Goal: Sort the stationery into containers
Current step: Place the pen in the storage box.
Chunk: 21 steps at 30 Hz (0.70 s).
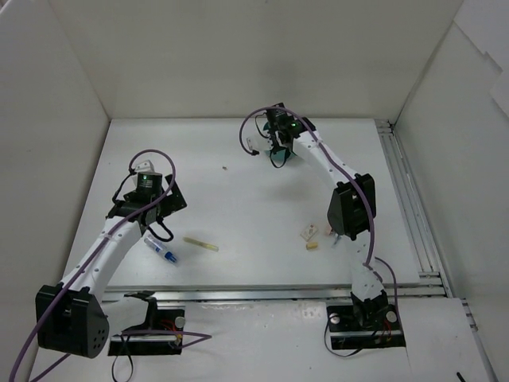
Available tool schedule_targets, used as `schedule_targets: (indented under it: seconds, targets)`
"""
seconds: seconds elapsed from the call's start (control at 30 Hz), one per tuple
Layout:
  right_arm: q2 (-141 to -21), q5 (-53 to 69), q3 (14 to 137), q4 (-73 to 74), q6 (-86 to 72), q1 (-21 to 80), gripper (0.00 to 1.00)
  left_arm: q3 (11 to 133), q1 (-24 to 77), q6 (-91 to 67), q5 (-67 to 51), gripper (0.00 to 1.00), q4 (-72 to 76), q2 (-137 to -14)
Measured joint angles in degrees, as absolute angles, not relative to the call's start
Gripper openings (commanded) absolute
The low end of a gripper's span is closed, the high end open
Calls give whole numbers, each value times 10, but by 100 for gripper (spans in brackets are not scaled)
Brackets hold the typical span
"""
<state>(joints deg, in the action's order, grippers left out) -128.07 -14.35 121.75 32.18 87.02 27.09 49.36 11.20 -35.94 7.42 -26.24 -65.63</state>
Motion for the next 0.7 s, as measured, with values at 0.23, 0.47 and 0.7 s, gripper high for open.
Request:
schedule_targets:
  seconds: [0.23,0.47,0.7]
  targets:
    - [-1284,-156,1222,323,886,278,0,494,111,-359,59,100,-256,-675]
    - [-1320,-178,1222,284,902,287,1,494,111,-359,51,100,-255,-678]
    - [-1355,-182,1222,250,911,301,37,493,111,-360,39,100,-255,-678]
